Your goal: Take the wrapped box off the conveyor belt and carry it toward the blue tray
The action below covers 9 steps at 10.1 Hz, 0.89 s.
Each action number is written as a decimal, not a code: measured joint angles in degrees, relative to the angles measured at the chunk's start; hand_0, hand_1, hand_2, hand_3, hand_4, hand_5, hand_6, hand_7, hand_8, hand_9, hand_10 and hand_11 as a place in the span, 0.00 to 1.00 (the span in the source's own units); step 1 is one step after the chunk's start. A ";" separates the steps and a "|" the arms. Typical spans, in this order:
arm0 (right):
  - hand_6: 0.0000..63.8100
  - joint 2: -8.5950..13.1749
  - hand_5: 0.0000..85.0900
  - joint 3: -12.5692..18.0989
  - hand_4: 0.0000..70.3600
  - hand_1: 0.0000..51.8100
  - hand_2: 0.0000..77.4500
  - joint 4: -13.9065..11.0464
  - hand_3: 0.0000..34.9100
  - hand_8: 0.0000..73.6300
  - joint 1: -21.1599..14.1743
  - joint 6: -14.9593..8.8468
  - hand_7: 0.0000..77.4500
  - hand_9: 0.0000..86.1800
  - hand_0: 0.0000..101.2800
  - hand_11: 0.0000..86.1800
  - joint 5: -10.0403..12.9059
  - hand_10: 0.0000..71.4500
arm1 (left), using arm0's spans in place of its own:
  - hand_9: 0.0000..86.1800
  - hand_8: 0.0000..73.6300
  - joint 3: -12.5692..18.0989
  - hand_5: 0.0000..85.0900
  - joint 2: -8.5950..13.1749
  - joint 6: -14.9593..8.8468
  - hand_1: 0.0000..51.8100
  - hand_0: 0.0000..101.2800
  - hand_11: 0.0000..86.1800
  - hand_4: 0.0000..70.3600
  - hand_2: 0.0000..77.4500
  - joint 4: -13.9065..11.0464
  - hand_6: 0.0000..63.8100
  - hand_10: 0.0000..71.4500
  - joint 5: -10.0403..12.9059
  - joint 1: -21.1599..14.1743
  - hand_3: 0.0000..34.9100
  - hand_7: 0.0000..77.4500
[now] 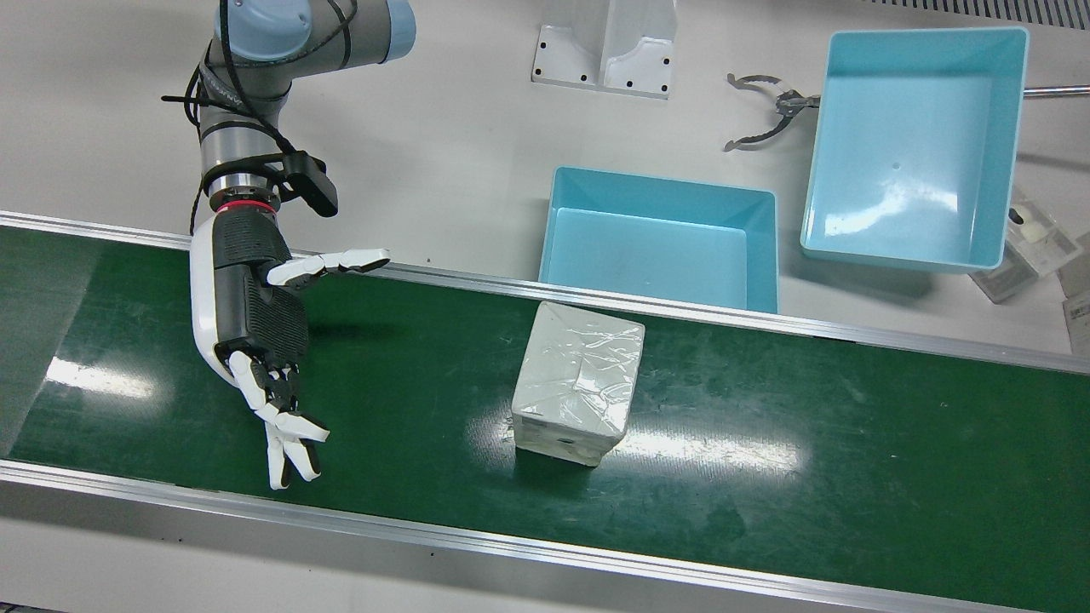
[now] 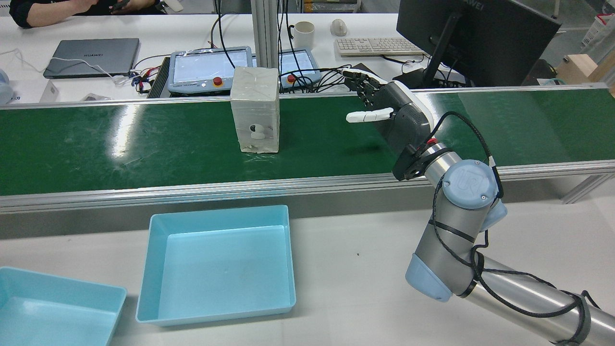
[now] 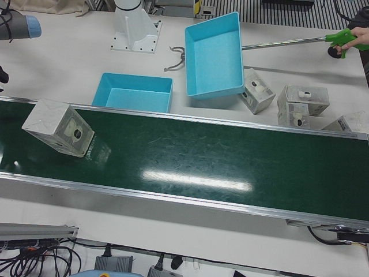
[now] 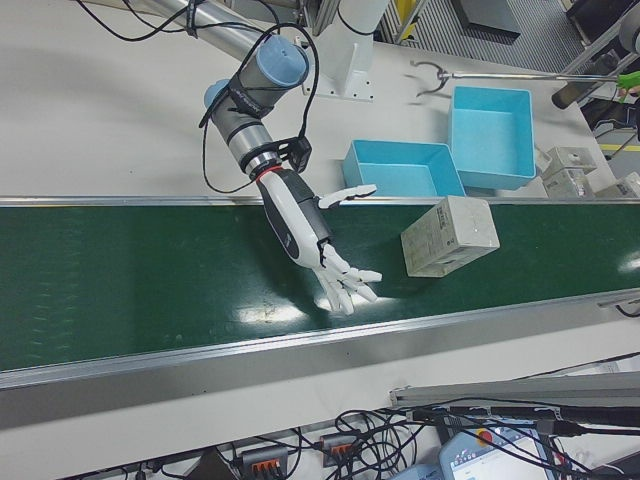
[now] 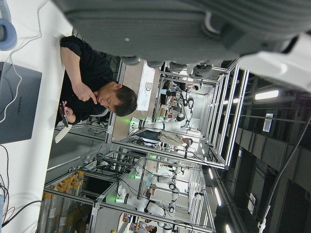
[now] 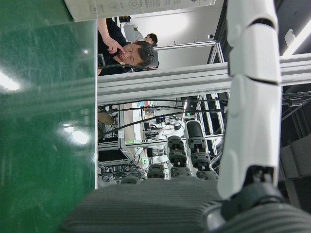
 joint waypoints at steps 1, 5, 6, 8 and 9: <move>0.08 0.00 0.26 -0.03 0.16 0.29 0.12 -0.08 0.00 0.01 -0.06 -0.02 0.06 0.04 0.47 0.01 -0.02 0.00 | 0.00 0.01 0.00 0.01 0.00 0.00 0.00 0.00 0.01 0.00 0.01 0.00 0.01 0.01 0.00 0.00 0.00 0.01; 0.08 0.01 0.28 -0.77 0.15 0.29 0.14 -0.18 0.00 0.01 -0.20 0.24 0.06 0.04 0.48 0.01 -0.23 0.00 | 0.01 0.01 0.00 0.01 0.00 0.00 0.00 0.00 0.01 0.00 0.01 0.00 0.01 0.01 0.00 0.00 0.00 0.00; 0.08 0.01 0.28 -0.83 0.14 0.29 0.15 -0.16 0.00 0.01 -0.19 0.30 0.06 0.04 0.48 0.01 -0.25 0.00 | 0.01 0.01 0.00 0.01 0.00 0.00 0.00 0.00 0.01 0.00 0.01 0.00 0.01 0.01 0.00 0.00 0.00 0.00; 0.08 0.01 0.28 -0.92 0.12 0.29 0.14 -0.15 0.00 0.01 -0.19 0.37 0.05 0.04 0.48 0.01 -0.26 0.00 | 0.01 0.01 0.00 0.01 0.00 0.00 0.00 0.00 0.01 0.00 0.01 0.00 0.01 0.01 0.00 0.00 0.00 0.01; 0.08 0.01 0.28 -0.97 0.12 0.29 0.15 -0.17 0.00 0.01 -0.20 0.36 0.05 0.04 0.48 0.01 -0.26 0.00 | 0.01 0.01 0.00 0.01 0.00 0.00 0.00 0.00 0.01 0.00 0.01 0.00 0.01 0.01 0.00 0.00 0.00 0.01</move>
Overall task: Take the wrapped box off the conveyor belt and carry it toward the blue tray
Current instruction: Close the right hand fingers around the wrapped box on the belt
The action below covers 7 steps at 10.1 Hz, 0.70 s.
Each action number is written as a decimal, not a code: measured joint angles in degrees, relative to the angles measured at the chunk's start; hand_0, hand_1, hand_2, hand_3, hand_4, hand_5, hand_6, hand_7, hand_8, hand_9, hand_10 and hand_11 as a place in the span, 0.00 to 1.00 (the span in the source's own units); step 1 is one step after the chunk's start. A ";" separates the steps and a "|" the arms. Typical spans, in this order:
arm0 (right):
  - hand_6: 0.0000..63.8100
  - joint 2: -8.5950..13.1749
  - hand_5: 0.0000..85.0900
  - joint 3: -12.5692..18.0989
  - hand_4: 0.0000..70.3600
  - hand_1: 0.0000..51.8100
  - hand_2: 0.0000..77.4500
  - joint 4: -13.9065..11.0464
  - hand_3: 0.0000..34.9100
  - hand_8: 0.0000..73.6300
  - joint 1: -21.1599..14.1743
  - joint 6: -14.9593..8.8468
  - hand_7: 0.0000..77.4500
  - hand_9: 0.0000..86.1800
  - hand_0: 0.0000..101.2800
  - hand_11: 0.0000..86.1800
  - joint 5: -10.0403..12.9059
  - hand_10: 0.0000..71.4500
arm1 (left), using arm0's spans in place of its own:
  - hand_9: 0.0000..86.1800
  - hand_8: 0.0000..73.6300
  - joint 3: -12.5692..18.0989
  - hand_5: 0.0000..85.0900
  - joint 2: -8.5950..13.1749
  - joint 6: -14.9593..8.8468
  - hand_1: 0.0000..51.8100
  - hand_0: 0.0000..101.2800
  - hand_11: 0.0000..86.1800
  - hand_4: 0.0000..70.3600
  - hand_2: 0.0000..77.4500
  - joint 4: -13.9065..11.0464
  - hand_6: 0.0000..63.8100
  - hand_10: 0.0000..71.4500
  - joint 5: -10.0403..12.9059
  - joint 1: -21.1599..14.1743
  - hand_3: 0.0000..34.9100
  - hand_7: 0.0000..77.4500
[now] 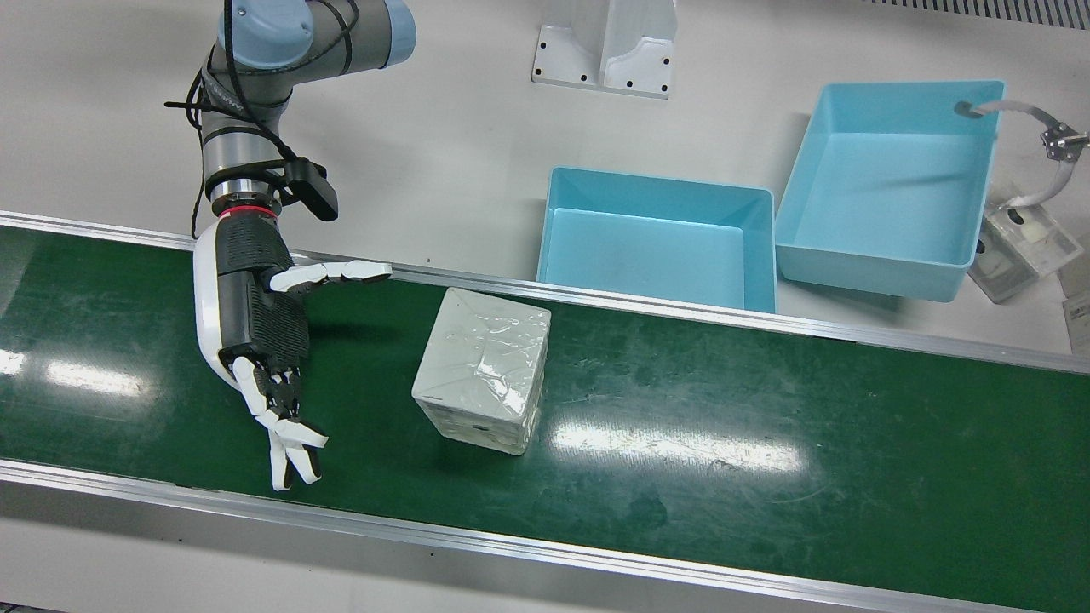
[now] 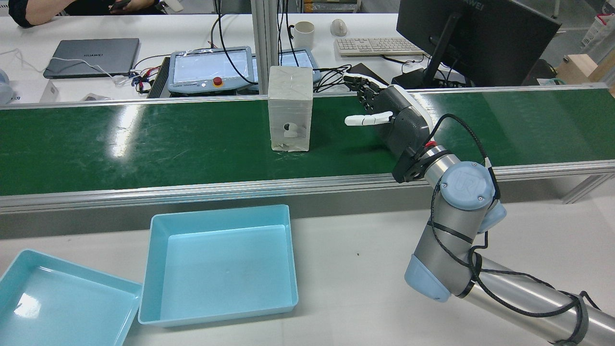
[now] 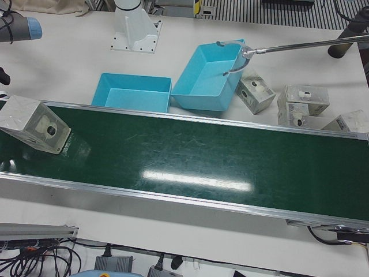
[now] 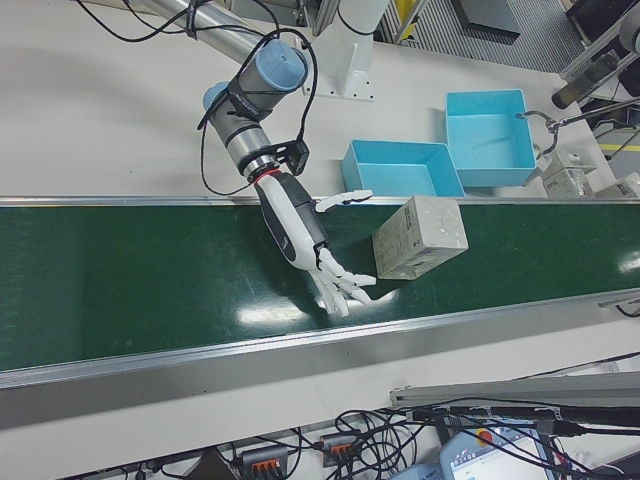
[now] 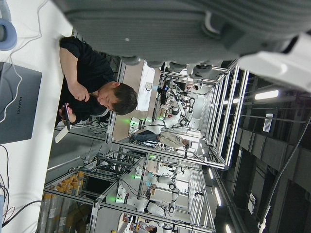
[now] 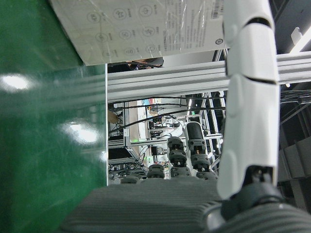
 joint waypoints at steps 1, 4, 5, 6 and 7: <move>0.08 0.00 0.28 -0.04 0.12 0.29 0.15 0.00 0.00 0.01 -0.02 0.00 0.05 0.04 0.48 0.01 0.00 0.00 | 0.00 0.01 0.00 0.01 0.00 0.00 0.00 0.00 0.01 0.00 0.01 0.00 0.01 0.01 0.00 0.00 0.00 0.01; 0.07 -0.01 0.28 -0.08 0.12 0.29 0.17 0.00 0.00 0.01 -0.19 -0.10 0.05 0.04 0.48 0.01 0.00 0.00 | 0.01 0.01 0.00 0.01 0.00 0.00 0.00 0.00 0.01 0.00 0.01 0.00 0.01 0.01 0.00 0.00 0.00 0.01; 0.07 -0.01 0.28 -0.08 0.12 0.29 0.17 -0.02 0.00 0.01 -0.24 -0.15 0.05 0.04 0.48 0.01 0.00 0.00 | 0.01 0.01 0.00 0.01 0.00 0.00 0.00 0.00 0.01 0.00 0.01 0.00 0.01 0.01 0.00 0.00 0.00 0.01; 0.07 -0.01 0.28 -0.08 0.12 0.35 0.19 -0.03 0.00 0.01 -0.26 -0.21 0.05 0.04 0.48 0.01 -0.03 0.00 | 0.00 0.01 0.00 0.01 0.00 0.00 0.00 0.00 0.01 0.00 0.01 0.00 0.01 0.01 0.00 0.00 0.00 0.01; 0.07 0.00 0.28 -0.12 0.12 0.35 0.19 -0.03 0.00 0.01 -0.28 -0.26 0.05 0.04 0.48 0.01 -0.05 0.00 | 0.00 0.01 0.00 0.01 0.00 0.00 0.00 0.00 0.01 0.00 0.01 0.00 0.01 0.01 0.00 0.00 0.00 0.01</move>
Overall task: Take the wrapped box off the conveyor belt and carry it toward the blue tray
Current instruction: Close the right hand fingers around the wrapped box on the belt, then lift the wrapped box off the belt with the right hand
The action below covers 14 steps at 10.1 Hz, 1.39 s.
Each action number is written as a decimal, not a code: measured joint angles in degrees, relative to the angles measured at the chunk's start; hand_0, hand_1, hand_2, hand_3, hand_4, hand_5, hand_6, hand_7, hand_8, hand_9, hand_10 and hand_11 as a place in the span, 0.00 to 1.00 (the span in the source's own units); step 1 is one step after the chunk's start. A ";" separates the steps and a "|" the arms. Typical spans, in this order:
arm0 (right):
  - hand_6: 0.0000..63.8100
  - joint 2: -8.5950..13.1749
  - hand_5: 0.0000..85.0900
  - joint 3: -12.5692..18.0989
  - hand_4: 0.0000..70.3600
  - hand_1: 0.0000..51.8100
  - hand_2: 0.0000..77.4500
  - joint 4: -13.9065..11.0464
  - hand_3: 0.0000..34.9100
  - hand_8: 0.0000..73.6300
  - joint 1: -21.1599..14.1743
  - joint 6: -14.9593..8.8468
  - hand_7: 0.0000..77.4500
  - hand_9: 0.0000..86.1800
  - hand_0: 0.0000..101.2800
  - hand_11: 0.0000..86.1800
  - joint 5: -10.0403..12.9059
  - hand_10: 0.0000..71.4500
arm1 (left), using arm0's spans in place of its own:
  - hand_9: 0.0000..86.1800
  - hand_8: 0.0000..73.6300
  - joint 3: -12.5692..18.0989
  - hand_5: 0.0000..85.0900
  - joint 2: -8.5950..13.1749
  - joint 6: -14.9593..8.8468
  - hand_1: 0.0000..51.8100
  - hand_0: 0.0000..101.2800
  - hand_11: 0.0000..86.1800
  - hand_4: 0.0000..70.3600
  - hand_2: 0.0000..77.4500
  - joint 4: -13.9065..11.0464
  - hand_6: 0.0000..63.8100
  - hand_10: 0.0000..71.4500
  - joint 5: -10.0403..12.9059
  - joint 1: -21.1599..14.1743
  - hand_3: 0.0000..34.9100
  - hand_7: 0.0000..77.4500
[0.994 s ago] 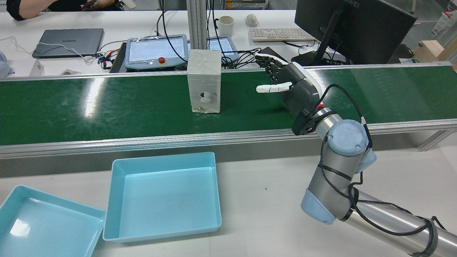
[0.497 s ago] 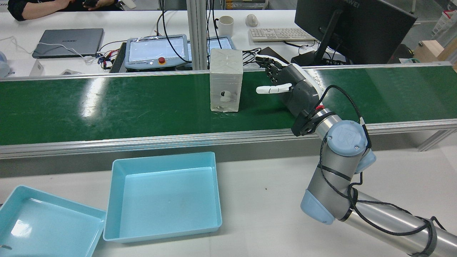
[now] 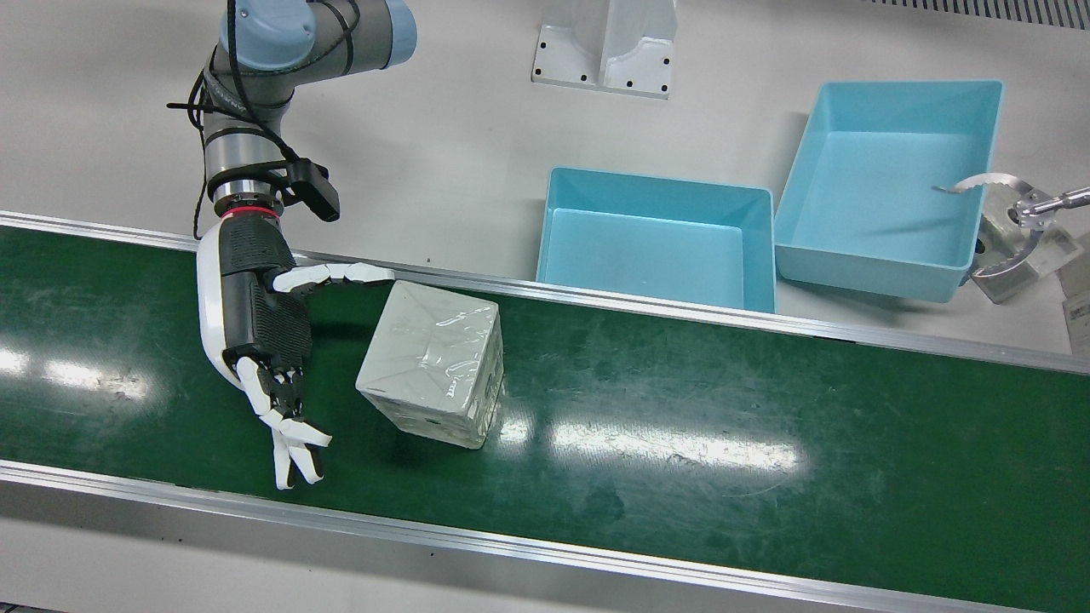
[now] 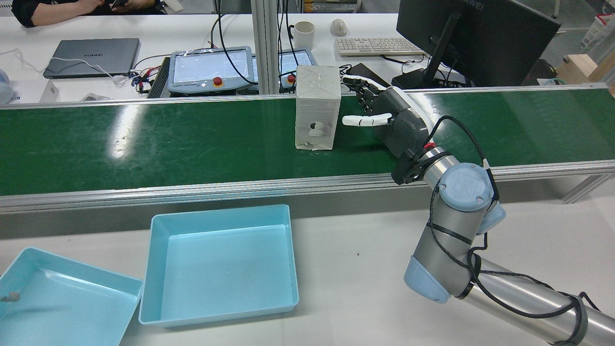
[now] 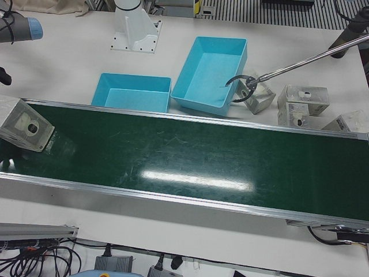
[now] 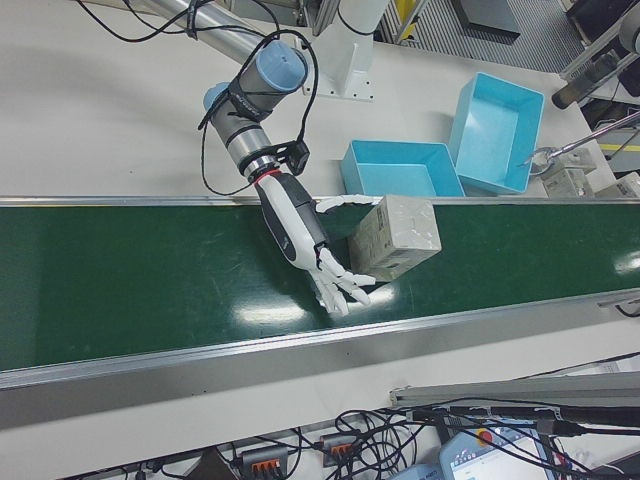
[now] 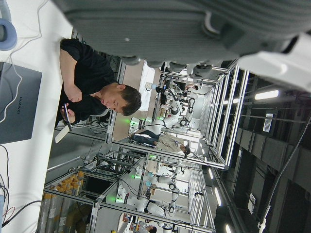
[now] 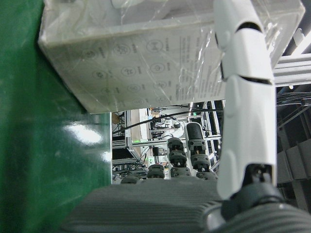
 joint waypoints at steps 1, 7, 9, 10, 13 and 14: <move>0.07 0.03 0.28 -0.08 0.12 0.35 0.19 0.00 0.00 0.01 -0.01 -0.01 0.05 0.04 0.48 0.01 -0.02 0.00 | 0.00 0.01 0.00 0.01 0.00 0.00 0.00 0.00 0.01 0.00 0.01 0.00 0.01 0.01 0.00 0.00 0.00 0.01; 0.07 0.24 0.28 -0.76 0.12 0.34 0.21 0.06 0.00 0.01 -0.14 0.09 0.05 0.04 0.48 0.01 -0.15 0.00 | 0.00 0.01 0.00 0.01 0.00 0.00 0.00 0.00 0.01 0.00 0.01 0.00 0.01 0.01 0.00 0.00 0.00 0.01; 0.21 0.46 0.42 -1.04 0.23 0.38 0.35 -0.29 0.01 0.16 -0.21 0.00 0.23 0.15 0.53 0.01 -0.24 0.01 | 0.00 0.01 0.00 0.01 0.00 0.00 0.00 0.00 0.01 0.00 0.01 0.00 0.01 0.01 0.00 0.00 0.00 0.01; 0.21 0.78 0.42 -0.94 0.23 0.38 0.35 -1.07 0.01 0.16 0.01 -0.03 0.23 0.15 0.53 0.01 -0.28 0.01 | 0.01 0.01 0.00 0.01 0.00 0.00 0.00 0.00 0.01 0.00 0.01 0.00 0.01 0.01 0.00 0.00 0.00 0.01; 0.42 4.50 0.49 1.81 0.33 0.33 0.38 -5.68 0.00 0.38 1.58 -0.09 0.39 0.35 0.56 0.08 -2.60 0.24 | 0.01 0.01 0.00 0.01 0.00 0.00 0.00 0.00 0.01 0.00 0.01 0.00 0.01 0.01 0.00 0.00 0.00 0.00; 0.52 6.73 0.56 2.92 0.40 0.22 0.39 -7.15 0.01 0.52 1.47 -0.11 0.44 0.44 0.53 0.28 -3.94 0.37 | 0.00 0.01 0.00 0.01 0.00 0.00 0.00 0.00 0.01 0.00 0.01 0.00 0.01 0.01 0.00 0.00 0.00 0.01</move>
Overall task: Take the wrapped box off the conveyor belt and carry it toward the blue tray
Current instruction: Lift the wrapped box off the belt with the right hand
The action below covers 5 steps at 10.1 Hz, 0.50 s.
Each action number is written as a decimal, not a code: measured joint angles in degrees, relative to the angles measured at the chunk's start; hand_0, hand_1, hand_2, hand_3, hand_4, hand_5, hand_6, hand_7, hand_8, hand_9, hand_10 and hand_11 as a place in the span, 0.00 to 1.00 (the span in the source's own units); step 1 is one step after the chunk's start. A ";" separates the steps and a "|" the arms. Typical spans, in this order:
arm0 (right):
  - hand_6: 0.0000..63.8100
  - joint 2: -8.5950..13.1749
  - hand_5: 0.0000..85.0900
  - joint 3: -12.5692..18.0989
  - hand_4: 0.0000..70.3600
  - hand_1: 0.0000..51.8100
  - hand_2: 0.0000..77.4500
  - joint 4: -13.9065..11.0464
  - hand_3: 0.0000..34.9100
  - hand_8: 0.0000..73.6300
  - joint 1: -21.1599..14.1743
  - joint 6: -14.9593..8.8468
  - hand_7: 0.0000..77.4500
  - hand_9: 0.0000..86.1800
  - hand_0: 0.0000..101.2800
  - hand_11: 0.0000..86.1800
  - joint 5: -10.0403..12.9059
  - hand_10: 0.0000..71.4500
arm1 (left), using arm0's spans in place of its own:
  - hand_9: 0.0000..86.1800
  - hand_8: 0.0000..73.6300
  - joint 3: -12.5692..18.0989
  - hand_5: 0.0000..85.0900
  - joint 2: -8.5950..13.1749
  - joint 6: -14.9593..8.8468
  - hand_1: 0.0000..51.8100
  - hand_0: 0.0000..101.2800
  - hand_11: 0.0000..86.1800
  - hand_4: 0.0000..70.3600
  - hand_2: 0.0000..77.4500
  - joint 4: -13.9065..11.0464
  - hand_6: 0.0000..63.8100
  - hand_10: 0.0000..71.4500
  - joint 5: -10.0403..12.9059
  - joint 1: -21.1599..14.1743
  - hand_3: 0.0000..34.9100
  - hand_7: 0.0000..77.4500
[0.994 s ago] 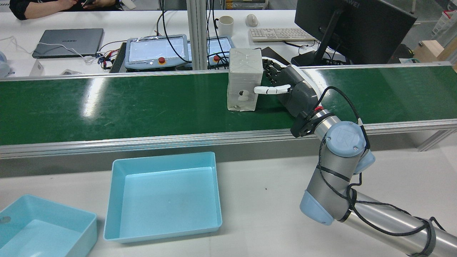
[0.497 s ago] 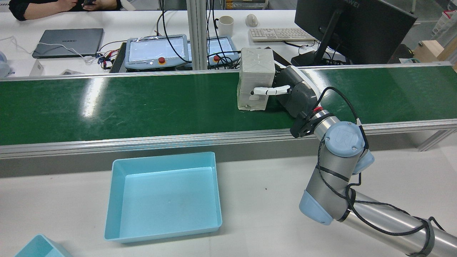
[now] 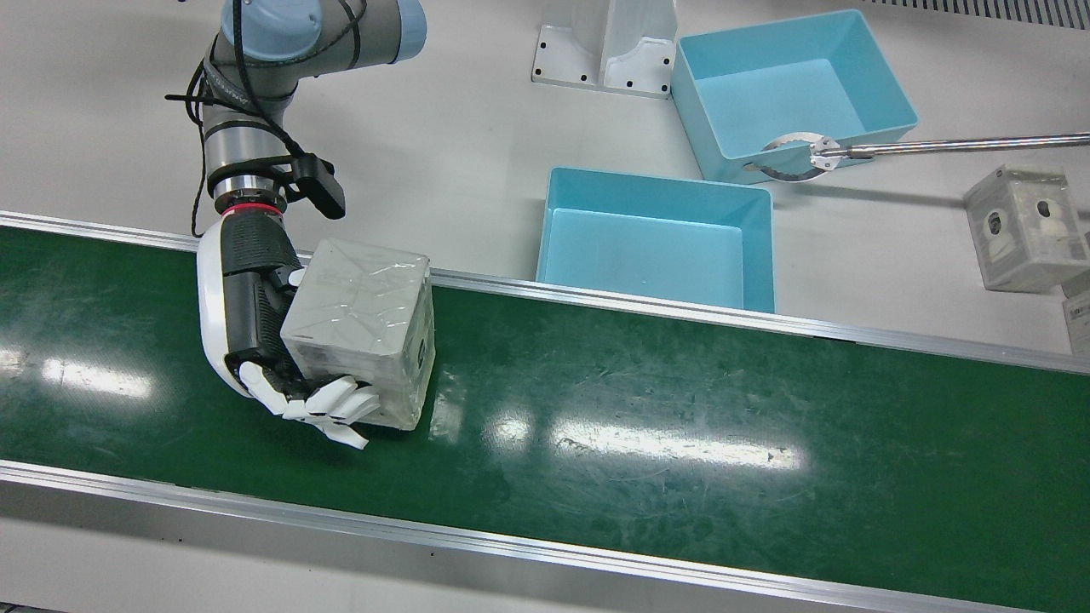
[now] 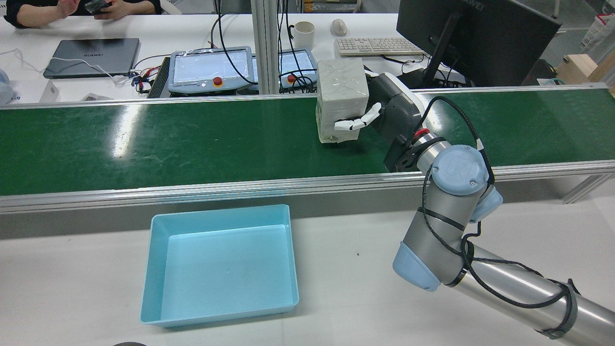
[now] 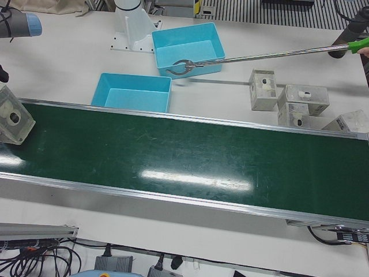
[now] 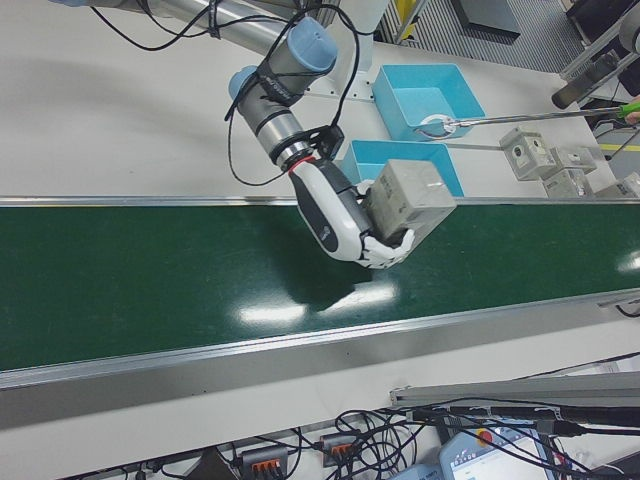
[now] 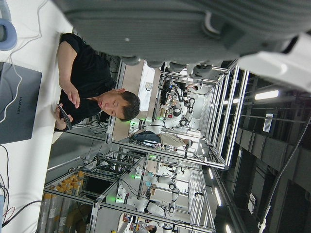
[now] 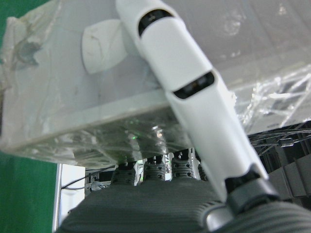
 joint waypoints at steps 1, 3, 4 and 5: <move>0.56 2.17 0.58 0.65 0.43 0.16 0.41 -0.91 0.01 0.56 -0.88 0.00 0.46 0.46 0.58 0.36 -1.09 0.44 | 0.00 0.01 0.00 0.01 0.00 0.00 0.00 0.00 0.01 0.00 0.01 0.00 0.01 0.01 0.00 0.00 0.00 0.01; 0.63 5.77 0.63 1.01 0.48 0.16 0.41 -1.69 0.03 0.64 -4.28 0.04 0.50 0.47 0.58 0.44 -2.26 0.53 | 0.00 0.01 0.00 0.01 0.00 0.00 0.00 0.00 0.01 0.00 0.01 0.00 0.01 0.01 0.00 0.00 0.00 0.00; 0.63 7.24 0.63 0.91 0.48 0.16 0.41 -1.83 0.03 0.64 -6.31 0.05 0.50 0.47 0.58 0.44 -2.48 0.53 | 0.00 0.01 0.00 0.01 0.00 0.00 0.00 0.00 0.01 0.00 0.01 0.00 0.01 0.01 0.00 0.00 0.00 0.00; 0.63 8.62 0.63 0.83 0.48 0.16 0.41 -1.91 0.03 0.64 -8.25 0.03 0.50 0.47 0.58 0.44 -2.59 0.53 | 0.00 0.01 0.00 0.01 0.00 0.00 0.00 0.00 0.01 0.00 0.01 0.00 0.01 0.01 0.00 0.00 0.00 0.00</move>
